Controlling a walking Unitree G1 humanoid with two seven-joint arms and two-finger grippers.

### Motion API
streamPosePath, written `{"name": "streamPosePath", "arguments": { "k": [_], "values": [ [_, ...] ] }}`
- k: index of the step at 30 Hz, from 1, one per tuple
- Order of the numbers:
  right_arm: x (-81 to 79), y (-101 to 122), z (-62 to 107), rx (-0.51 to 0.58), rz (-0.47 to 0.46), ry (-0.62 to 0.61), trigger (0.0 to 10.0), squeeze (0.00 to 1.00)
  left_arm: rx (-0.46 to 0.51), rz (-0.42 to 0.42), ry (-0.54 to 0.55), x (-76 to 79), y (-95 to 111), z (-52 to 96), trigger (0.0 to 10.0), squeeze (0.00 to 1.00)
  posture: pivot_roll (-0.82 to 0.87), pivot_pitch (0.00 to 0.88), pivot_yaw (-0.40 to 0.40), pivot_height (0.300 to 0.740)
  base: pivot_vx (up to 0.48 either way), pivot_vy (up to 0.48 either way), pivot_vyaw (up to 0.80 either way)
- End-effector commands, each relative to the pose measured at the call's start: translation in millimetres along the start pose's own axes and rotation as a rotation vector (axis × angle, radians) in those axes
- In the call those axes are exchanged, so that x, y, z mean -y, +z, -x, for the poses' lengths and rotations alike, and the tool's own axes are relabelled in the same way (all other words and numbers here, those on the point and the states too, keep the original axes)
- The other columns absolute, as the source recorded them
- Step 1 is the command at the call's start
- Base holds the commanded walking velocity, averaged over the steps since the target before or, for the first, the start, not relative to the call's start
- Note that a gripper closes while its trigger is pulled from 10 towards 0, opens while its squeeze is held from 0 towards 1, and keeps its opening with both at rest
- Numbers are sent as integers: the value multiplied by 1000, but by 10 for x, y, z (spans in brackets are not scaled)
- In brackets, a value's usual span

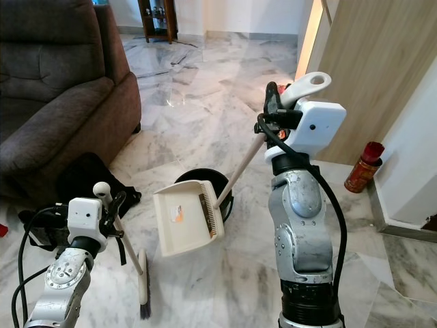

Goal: Sweep floor

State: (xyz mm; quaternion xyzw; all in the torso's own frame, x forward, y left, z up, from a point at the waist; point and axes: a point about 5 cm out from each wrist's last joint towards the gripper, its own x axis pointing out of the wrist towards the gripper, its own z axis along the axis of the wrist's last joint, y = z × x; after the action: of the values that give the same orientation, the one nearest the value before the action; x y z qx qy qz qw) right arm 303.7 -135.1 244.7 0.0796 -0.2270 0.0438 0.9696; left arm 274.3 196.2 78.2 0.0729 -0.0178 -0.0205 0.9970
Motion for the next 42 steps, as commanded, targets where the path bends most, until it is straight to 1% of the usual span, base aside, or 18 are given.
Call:
{"name": "streamPosePath", "arguments": {
  "k": [1, 12, 30, 42],
  "values": [
    [-53, 148, -71, 70, -29, 14, 10000, 0, 34, -38, 2, -21, 51, -7, 10000, 0, 89, 21, 45, 740, 240, 0, 0],
    [-46, 162, -85, 80, -32, 4, 10000, 0, 30, -43, -2, -5, 19, 23, 10000, 0, 90, 17, 42, 740, 251, 0, 0],
    [-67, 126, -82, 65, -42, 9, 10000, 0, 41, -42, 2, 0, 38, 3, 10000, 0, 96, 22, 40, 740, 256, 0, 0],
    [-78, 130, -66, 66, -25, 14, 10000, 0, 44, -40, -2, 5, 48, 5, 10000, 0, 96, 33, 41, 740, 266, 0, 0]
  ]
}}
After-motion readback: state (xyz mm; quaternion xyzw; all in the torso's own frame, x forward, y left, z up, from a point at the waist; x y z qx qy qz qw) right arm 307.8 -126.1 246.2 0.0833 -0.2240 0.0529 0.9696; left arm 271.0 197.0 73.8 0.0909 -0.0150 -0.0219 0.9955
